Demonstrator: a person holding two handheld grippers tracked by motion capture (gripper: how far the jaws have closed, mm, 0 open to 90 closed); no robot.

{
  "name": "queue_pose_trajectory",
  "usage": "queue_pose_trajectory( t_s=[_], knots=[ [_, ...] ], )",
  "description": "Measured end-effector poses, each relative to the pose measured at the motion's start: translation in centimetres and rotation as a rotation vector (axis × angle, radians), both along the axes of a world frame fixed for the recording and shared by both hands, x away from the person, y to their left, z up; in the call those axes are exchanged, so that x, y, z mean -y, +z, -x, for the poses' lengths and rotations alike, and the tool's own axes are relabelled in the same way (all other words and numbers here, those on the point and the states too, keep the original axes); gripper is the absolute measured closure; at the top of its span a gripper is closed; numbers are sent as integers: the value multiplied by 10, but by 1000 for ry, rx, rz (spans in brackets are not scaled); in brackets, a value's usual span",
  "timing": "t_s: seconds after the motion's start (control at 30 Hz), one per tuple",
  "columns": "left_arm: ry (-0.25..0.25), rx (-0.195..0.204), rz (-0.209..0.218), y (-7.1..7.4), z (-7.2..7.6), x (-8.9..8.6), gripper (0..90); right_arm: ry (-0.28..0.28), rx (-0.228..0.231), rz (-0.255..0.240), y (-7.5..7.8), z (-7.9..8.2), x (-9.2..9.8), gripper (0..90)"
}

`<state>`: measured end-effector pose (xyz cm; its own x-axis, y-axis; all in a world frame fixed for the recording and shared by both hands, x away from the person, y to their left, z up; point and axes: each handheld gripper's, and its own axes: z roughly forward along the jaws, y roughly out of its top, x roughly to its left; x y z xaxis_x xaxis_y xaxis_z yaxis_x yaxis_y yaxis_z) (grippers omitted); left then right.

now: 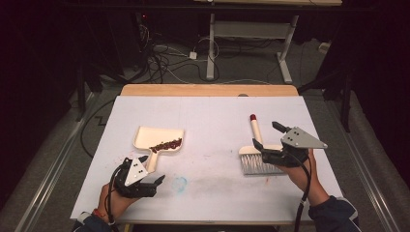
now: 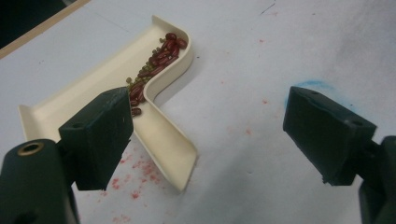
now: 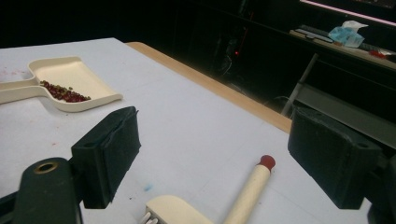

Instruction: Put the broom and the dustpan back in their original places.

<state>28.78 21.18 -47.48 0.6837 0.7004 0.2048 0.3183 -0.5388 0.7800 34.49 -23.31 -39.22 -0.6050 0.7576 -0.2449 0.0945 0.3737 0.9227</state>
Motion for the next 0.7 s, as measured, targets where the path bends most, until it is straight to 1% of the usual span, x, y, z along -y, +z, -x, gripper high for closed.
queue_pose_trajectory(
  t_s=[0.07, 0.17, 0.23, 0.3, 0.37, 0.47, 0.53, 0.57, 0.7],
  knots=[
    [1, 1, 1, 0, 0, 0, 158, 4, 2, 5, -2, 2, 1, 171],
    [6, 22, 4, 2, 1, -1, 160, 5, 11, 22, -5, 4, 2, 170],
    [6, 27, 1, 2, 2, -1, 161, 10, 17, 24, -7, 5, 4, 170],
    [6, 25, -6, 1, 2, 0, 160, 23, 14, 11, -10, 7, 6, 170],
    [5, 26, -9, 1, 2, 0, 160, 19, 18, 29, -13, 9, 7, 170],
    [8, 42, -7, 3, 2, 0, 162, 16, 47, 60, -18, 13, 9, 170],
    [11, 40, -2, 3, 2, 0, 165, 8, 60, 80, -21, 15, 10, 171],
    [11, 37, -3, 3, 2, 0, 165, 5, 62, 87, -22, 17, 11, 171],
    [8, 34, -2, 2, 1, 1, 164, 8, 53, 89, -29, 21, 16, 170]
  ],
)
